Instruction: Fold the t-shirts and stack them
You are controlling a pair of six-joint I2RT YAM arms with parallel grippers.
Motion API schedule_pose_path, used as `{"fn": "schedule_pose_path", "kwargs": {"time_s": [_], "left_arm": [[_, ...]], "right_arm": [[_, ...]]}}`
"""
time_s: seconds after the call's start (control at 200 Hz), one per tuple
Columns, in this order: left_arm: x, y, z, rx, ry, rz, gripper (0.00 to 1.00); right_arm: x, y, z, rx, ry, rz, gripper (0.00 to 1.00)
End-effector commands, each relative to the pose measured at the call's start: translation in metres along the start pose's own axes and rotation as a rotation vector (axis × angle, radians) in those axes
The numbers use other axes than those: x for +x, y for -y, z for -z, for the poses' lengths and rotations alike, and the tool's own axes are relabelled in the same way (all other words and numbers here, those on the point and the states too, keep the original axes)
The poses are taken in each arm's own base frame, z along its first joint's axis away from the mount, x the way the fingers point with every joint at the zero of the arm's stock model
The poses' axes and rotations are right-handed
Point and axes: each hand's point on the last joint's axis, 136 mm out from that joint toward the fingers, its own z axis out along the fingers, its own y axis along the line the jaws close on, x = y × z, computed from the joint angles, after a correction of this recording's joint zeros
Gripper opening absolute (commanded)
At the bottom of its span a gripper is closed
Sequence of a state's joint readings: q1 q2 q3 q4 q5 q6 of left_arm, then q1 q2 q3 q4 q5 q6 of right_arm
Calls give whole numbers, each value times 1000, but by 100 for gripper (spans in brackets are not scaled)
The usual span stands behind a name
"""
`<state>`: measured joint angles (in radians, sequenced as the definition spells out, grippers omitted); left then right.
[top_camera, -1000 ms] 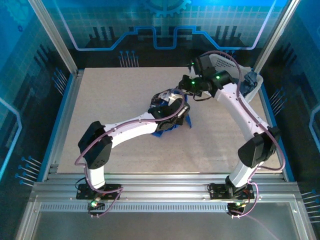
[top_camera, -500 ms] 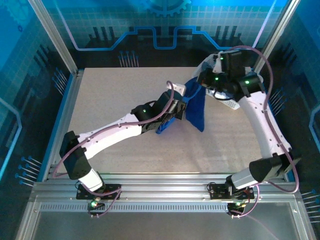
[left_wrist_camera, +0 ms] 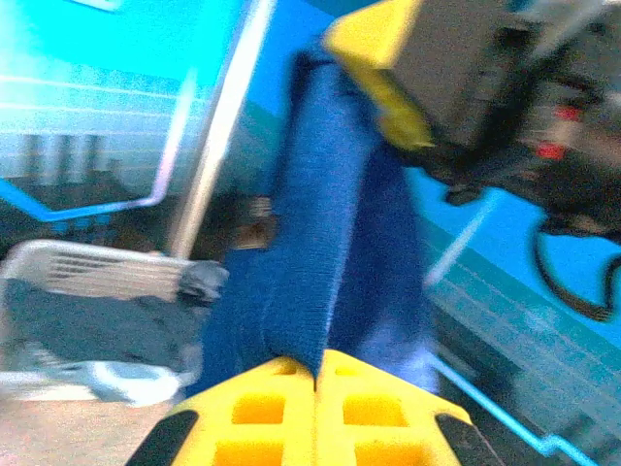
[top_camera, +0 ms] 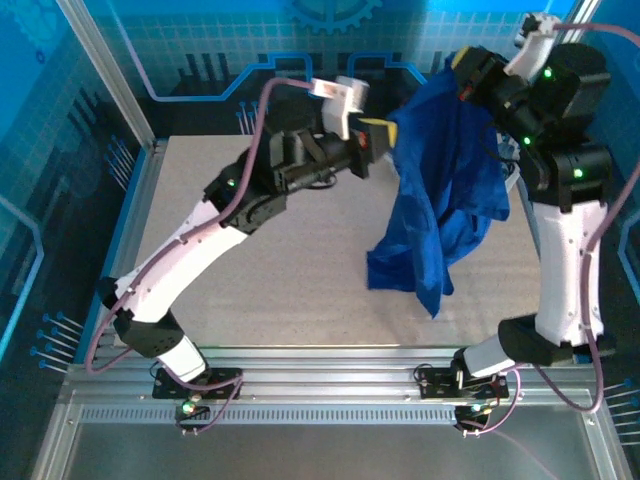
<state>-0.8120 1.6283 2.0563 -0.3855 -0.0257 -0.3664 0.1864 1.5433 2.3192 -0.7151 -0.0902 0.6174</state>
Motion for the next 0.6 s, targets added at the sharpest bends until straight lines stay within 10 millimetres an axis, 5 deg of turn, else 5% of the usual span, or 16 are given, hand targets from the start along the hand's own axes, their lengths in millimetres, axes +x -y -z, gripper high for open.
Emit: {"fn": "schedule_pose_path", "kwargs": {"time_s": [0.0, 0.115, 0.21, 0.27, 0.31, 0.34, 0.39, 0.48, 0.595], "left_arm": [[-4, -88, 24, -247, -12, 111, 0], [14, -211, 67, -604, -49, 252, 0], [42, -301, 116, -889, -98, 316, 0], [65, -345, 146, -1036, -144, 350, 0], [81, -367, 164, -1111, -177, 380, 21], [91, -377, 176, -1157, -203, 396, 38], [106, -386, 192, -1224, -247, 407, 48], [133, -381, 201, -1235, -310, 425, 55], [182, -357, 213, -1213, -392, 551, 54]], "right_arm": [[60, -5, -83, -81, -188, 11, 0], [139, -25, -155, -179, -382, -50, 1], [214, -26, -197, -221, -548, -154, 45], [264, -13, -215, -177, -644, -168, 56], [285, -9, -217, -147, -686, -145, 60], [298, -7, -216, -129, -712, -122, 62], [314, -3, -211, -95, -751, -93, 64], [323, 2, -195, -67, -770, -86, 65], [336, 34, -160, 38, -784, -109, 65]]}}
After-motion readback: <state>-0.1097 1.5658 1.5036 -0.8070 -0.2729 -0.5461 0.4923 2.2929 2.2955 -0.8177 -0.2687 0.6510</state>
